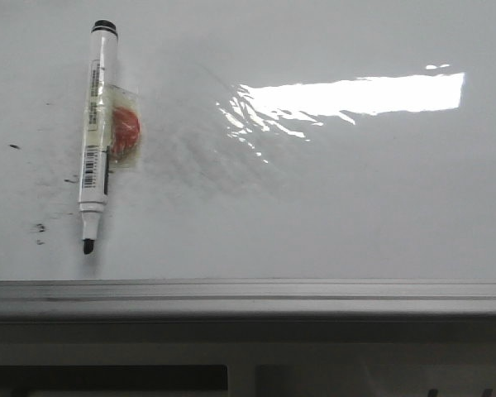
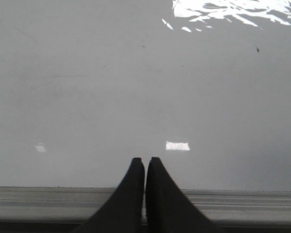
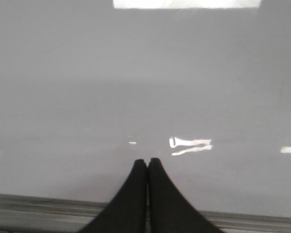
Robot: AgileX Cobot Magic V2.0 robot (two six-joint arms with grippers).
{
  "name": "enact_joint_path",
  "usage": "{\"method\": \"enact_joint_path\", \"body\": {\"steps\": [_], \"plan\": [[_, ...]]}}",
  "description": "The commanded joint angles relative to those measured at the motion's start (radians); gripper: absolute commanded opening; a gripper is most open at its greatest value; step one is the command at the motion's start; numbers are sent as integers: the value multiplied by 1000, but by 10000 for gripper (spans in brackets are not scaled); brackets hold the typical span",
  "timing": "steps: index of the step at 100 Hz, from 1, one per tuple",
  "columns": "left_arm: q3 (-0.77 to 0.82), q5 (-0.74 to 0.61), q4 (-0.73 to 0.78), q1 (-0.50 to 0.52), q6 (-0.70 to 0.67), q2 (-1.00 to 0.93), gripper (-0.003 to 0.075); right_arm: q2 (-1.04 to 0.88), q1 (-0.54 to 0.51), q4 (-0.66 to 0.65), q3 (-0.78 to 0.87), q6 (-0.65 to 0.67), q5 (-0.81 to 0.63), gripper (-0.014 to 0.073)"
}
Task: Write number 8 on whiteboard
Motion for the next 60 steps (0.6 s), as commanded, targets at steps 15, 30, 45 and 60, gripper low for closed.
{"method": "enact_joint_path", "body": {"steps": [15,30,45,60], "plan": [[39,-52,1,2,-2,-27,-20,-22,-7,3,11,-2,-19,-64],[39,-52,22,2,-2,-27,-20,-22,-7,3,11,-2,-19,-64],[39,-52,22,2,-2,-27,-20,-22,-7,3,11,-2,-19,-64],[39,-52,22,2,-2,-27,-20,-22,-7,3,11,-2,-19,-64]]}}
